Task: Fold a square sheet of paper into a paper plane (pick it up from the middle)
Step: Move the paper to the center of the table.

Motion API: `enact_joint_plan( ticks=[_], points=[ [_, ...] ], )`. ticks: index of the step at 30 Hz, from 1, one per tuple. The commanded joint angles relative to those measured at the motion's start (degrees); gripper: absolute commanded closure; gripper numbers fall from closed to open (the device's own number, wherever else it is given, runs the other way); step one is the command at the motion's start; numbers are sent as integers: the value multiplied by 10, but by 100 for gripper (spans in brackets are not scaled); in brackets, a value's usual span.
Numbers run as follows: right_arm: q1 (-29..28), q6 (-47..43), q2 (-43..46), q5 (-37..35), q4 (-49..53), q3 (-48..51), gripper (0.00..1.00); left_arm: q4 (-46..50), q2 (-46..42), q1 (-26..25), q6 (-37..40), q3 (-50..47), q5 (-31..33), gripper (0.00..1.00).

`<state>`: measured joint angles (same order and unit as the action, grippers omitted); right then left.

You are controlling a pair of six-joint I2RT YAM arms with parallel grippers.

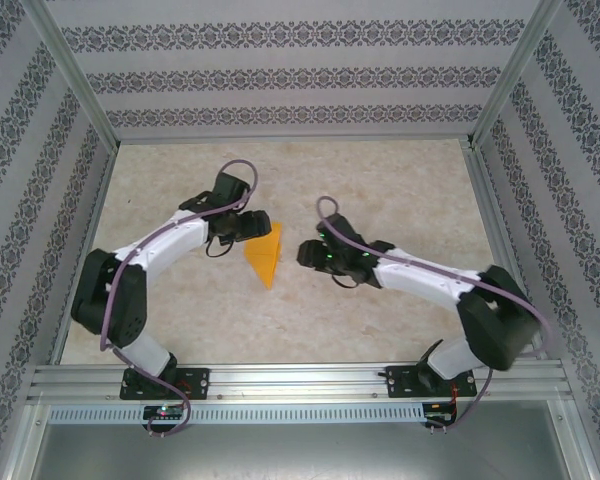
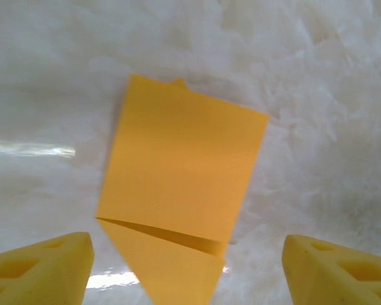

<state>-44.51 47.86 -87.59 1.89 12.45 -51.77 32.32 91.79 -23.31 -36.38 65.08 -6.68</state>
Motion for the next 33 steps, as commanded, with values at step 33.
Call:
enact_joint_plan(
  ticks=[33],
  points=[
    [34, -329, -166, 209, 203, -135, 54, -37, -133, 108, 41, -146, -41, 7]
  ],
)
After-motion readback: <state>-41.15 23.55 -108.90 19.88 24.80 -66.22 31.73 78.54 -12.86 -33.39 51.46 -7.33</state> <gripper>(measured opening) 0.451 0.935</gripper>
